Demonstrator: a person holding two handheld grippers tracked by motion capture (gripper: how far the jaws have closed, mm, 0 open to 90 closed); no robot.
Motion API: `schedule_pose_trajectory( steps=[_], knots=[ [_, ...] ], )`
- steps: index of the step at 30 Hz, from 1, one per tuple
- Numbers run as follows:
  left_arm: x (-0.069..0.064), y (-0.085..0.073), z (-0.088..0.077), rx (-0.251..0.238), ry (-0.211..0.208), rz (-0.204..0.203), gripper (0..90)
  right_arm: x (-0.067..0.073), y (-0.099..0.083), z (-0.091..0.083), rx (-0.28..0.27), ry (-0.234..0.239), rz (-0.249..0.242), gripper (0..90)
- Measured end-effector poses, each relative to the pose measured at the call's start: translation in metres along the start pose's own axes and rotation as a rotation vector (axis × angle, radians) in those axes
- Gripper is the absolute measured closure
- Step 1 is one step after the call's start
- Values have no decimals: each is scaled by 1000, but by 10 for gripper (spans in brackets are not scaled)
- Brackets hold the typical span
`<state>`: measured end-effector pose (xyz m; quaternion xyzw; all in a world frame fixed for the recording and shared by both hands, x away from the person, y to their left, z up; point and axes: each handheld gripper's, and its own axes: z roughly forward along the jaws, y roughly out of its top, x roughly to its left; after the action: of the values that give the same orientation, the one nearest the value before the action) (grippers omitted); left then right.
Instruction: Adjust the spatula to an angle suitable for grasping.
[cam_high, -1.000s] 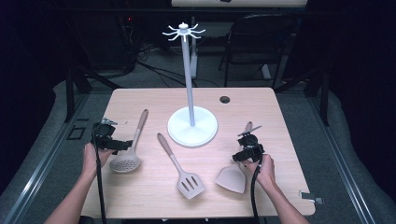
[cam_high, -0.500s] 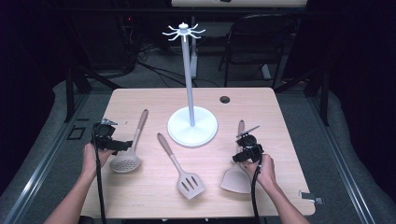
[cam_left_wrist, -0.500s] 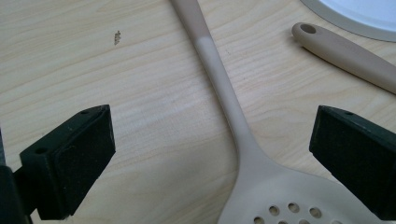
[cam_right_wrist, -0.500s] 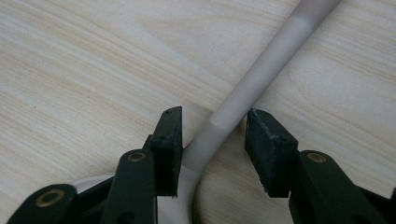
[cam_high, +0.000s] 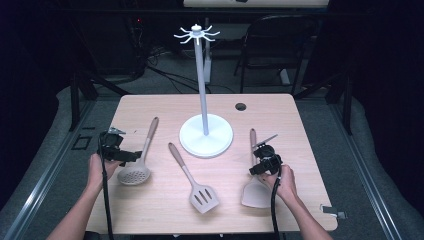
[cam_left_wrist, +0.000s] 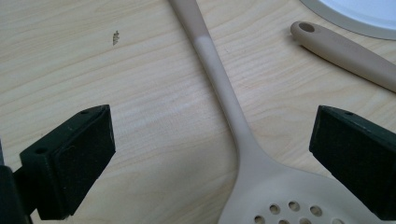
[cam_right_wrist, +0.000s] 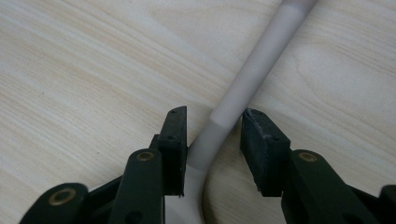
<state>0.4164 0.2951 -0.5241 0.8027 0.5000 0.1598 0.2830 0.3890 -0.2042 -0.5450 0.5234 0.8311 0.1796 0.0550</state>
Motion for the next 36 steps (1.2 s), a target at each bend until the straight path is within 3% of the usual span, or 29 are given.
schedule_pose_trajectory(
  steps=[6, 7, 9, 11, 12, 13, 16, 23, 25, 28, 29, 32, 36],
  knots=[
    [0, 0, 0, -2, 2, 1, 2, 3, -3, -1, 4, -3, 4, 652],
    [0, 0, 0, -1, 2, 3, 2, 1, -2, -2, 33, 7, -13, 651],
    [1, 0, 0, 6, -3, 3, 2, 1, -2, -2, 35, 11, -7, 651],
    [-1, 0, 1, 5, -3, 7, 1, -2, -2, -1, 25, 32, 27, 620],
    [-1, 0, 1, 5, -3, 7, 2, -3, -1, -1, 24, 11, 22, 610],
    [-2, 1, 1, 1, -3, 13, 2, -2, -1, 1, -1, 20, 54, 609],
    [-4, 2, 1, -8, 6, 17, 2, -3, 2, 2, 25, 17, 39, 611],
    [-9, 5, 3, -10, 5, 31, 2, -2, 9, 8, 11, 8, 53, 663],
    [-10, 5, 3, -12, 6, 30, 2, -2, 13, 8, 39, -7, 30, 667],
    [-9, 4, 2, -13, 5, 28, 2, -1, 13, 8, 32, -18, 42, 674],
    [-8, 4, 2, -15, -1, 26, 2, 0, 12, 10, -3, -7, 73, 677],
    [-8, 4, 2, -16, 0, 22, 2, -2, 12, 8, 21, -8, 66, 694],
    [-7, 4, 0, -20, -3, 23, 2, -5, 10, 8, -4, 9, 97, 716]
  ],
)
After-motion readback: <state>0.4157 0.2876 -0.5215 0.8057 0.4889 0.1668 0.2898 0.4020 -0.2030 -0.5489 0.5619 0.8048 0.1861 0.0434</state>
